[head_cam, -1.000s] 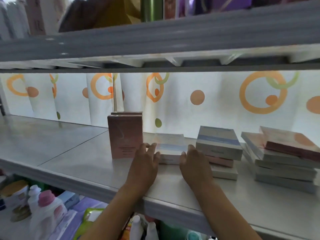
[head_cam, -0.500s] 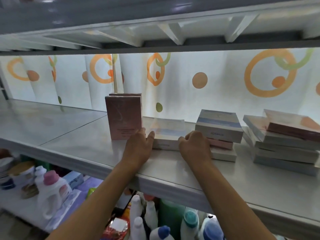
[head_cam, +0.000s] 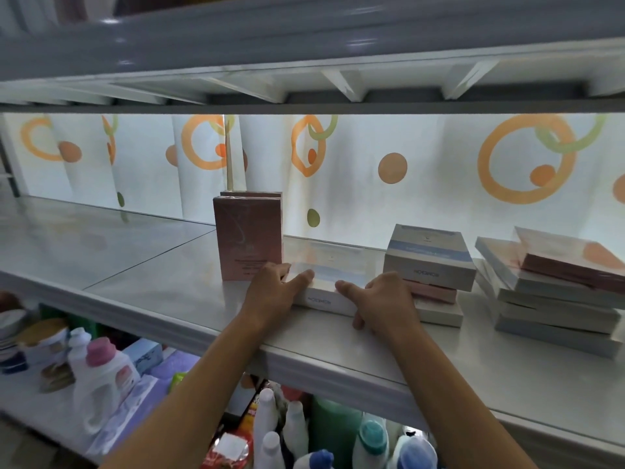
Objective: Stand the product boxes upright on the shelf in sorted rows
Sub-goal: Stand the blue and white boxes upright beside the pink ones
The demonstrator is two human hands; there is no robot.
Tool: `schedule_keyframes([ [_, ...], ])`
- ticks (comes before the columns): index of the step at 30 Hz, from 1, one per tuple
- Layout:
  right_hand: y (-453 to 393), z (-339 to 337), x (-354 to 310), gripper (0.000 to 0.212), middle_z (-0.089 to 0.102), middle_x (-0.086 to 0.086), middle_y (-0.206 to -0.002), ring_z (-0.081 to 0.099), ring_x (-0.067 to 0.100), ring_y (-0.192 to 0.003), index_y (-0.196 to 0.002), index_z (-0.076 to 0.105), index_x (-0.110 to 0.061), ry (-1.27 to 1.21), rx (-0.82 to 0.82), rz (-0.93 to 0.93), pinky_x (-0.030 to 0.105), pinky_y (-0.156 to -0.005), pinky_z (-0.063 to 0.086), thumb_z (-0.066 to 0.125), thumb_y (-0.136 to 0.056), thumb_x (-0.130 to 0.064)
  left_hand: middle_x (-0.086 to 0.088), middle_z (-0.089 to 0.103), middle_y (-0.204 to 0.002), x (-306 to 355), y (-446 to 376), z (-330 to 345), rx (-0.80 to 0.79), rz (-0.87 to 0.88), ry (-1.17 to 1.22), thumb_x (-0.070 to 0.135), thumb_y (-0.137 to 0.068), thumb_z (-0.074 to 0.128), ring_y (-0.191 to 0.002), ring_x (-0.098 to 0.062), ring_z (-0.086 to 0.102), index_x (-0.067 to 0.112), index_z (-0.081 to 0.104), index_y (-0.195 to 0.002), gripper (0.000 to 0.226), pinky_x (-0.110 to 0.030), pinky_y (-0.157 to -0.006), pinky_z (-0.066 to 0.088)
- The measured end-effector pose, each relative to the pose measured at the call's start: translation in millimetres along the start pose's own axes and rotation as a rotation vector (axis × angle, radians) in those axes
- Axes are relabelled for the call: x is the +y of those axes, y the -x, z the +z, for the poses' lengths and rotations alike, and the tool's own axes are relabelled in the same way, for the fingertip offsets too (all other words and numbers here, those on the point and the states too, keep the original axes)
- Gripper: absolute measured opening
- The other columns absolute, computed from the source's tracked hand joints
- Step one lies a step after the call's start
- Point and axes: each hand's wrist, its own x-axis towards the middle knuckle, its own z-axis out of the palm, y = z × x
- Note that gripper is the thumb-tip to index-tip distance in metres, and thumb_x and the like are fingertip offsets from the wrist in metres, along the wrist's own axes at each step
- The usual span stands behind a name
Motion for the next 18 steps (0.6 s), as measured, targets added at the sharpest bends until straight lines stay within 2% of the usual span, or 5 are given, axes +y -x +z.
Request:
schedule_keyframes([
  [3,6.8,-5.4,-6.7,0.055,0.065,0.003,-0.045,0.053,0.008,-0.033,-0.051,0.066,-0.006,-0.056,0.013,-0.01,0.021,-0.05,0.049,0.068,-0.085,-0.048,-0.001,0.048,-0.117,8.3,5.4,-0.9,-0.02,0.026,0.0,0.045,-0.092,0.057,-0.104,-0.016,0.051,0.032,0.061,-0.122,0.033,-0.028,-0.089,0.046],
  [6,13.0,-9.2,-10.8,0.053,0.065,0.003,-0.045,0.056,0.011,-0.035,-0.05,0.065,-0.009,-0.073,0.027,-0.036,0.019,-0.047,0.05,0.069,-0.086,-0.047,0.0,0.046,-0.125,13.9,11.0,-3.4,-0.029,0.009,0.073,0.044,-0.09,0.061,-0.111,-0.015,0.048,0.03,0.053,-0.132,0.045,-0.025,-0.087,0.043],
  [12,29.1,-8.7,-11.3,0.053,0.063,0.0,-0.042,0.058,0.012,-0.035,-0.05,0.068,-0.005,-0.135,0.099,-0.102,0.006,-0.047,0.043,0.07,-0.086,-0.044,0.006,0.062,-0.106,23.7,24.9,-11.4,0.014,0.014,0.279,0.031,-0.085,0.072,-0.096,-0.008,0.059,0.029,0.055,-0.122,0.041,-0.013,-0.068,0.047],
  [16,39.0,-12.0,-14.9,0.057,0.062,0.002,-0.042,0.057,0.015,-0.036,-0.048,0.068,-0.004,-0.273,0.108,-0.1,0.003,-0.056,0.041,0.067,-0.087,-0.046,0.007,0.063,-0.103,38.0,32.7,-16.0,0.136,-0.008,0.474,0.025,-0.084,0.073,-0.095,-0.01,0.06,0.028,0.06,-0.115,0.033,-0.01,-0.063,0.048],
  [18,45.7,-11.9,-17.8,0.059,0.062,0.001,-0.042,0.057,0.013,-0.036,-0.05,0.069,-0.003,-0.324,0.113,-0.088,0.003,-0.068,0.04,0.064,-0.087,-0.049,0.007,0.064,-0.101,53.2,34.4,-20.7,0.189,0.019,0.511,0.018,-0.086,0.071,-0.092,-0.01,0.06,0.025,0.063,-0.114,0.03,-0.007,-0.058,0.047],
])
